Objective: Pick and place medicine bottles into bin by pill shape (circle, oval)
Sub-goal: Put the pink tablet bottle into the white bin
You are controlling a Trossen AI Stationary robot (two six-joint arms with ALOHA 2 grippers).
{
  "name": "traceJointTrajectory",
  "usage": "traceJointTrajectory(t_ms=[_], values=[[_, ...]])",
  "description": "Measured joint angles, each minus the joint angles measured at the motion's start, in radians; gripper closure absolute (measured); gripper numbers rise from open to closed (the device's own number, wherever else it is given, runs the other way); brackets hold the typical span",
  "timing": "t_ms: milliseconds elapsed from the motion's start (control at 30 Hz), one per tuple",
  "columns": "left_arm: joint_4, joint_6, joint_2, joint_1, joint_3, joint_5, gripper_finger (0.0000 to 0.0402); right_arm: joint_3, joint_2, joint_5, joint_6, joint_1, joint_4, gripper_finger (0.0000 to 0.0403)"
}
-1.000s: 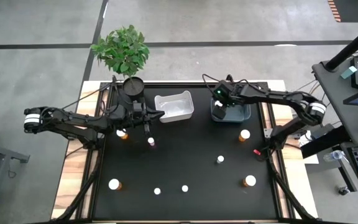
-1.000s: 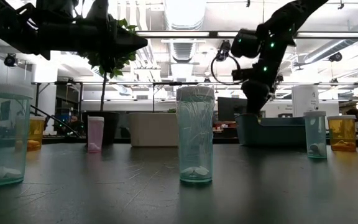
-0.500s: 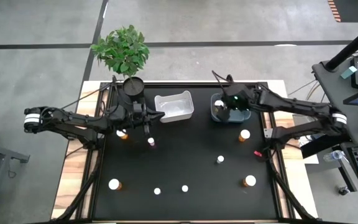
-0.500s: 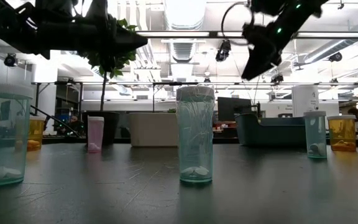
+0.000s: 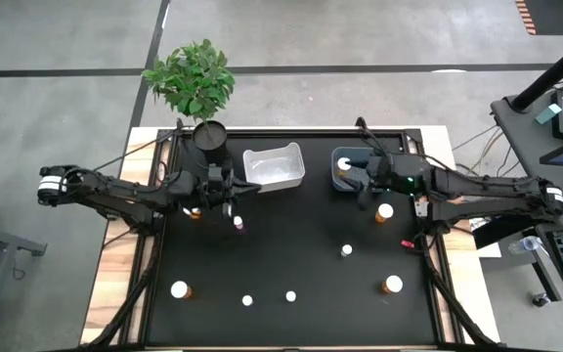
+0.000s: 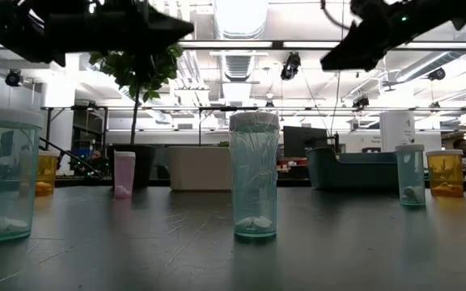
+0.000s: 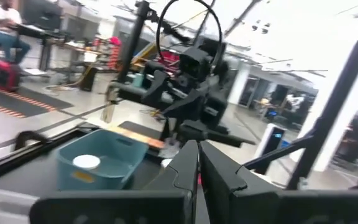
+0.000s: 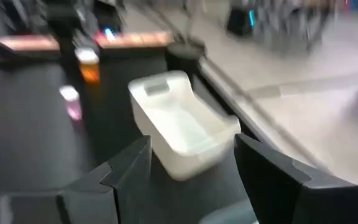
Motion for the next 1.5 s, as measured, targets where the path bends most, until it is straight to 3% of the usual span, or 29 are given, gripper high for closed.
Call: traceJointTrajectory(t_ms=[200, 333, 500, 600, 733, 867, 1067, 1233, 1333, 1500], values=[[-0.024, -0.033, 0.0, -0.101, 0.07, -0.076, 0.0402, -0.137, -0.074, 0.0, -0.146, 0.076, 0.315, 0.0216], [-0.135, -0.119, 0.0, -0.168, 0.152, -0.148, 0.0402, -0.162, -0.103, -0.001, -0.204, 0.101, 0.366, 0.0241], [-0.66, -0.329, 0.01, -0.228, 0.341, -0.278, 0.0402, -0.165, -0.117, -0.01, -0.231, 0.123, 0.363, 0.0267], [-0.981, -0.498, 0.041, -0.243, 0.465, -0.293, 0.0402, -0.166, -0.118, -0.011, -0.261, 0.132, 0.36, 0.028], [-1.243, -0.689, 0.098, -0.251, 0.597, -0.283, 0.0402, -0.166, -0.119, -0.01, -0.268, 0.133, 0.36, 0.0292], [-1.47, -0.884, 0.179, -0.251, 0.699, -0.194, 0.0402, -0.166, -0.118, -0.009, -0.27, 0.133, 0.356, 0.0301], [-1.678, -1.181, 0.283, -0.271, 0.746, -0.056, 0.0402, -0.166, -0.117, -0.009, -0.279, 0.133, 0.339, 0.031], [-1.875, -1.251, 0.334, -0.255, 0.769, 0.054, 0.0402, -0.166, -0.117, -0.008, -0.294, 0.132, 0.327, 0.0315], [-1.95, -1.259, 0.354, -0.238, 0.776, 0.047, 0.0402, -0.166, -0.116, -0.008, -0.309, 0.132, 0.327, 0.0317], [-1.917, -1.256, 0.359, -0.207, 0.777, -0.025, 0.0402, -0.168, -0.111, -0.008, -0.321, 0.132, 0.329, 0.0315]])
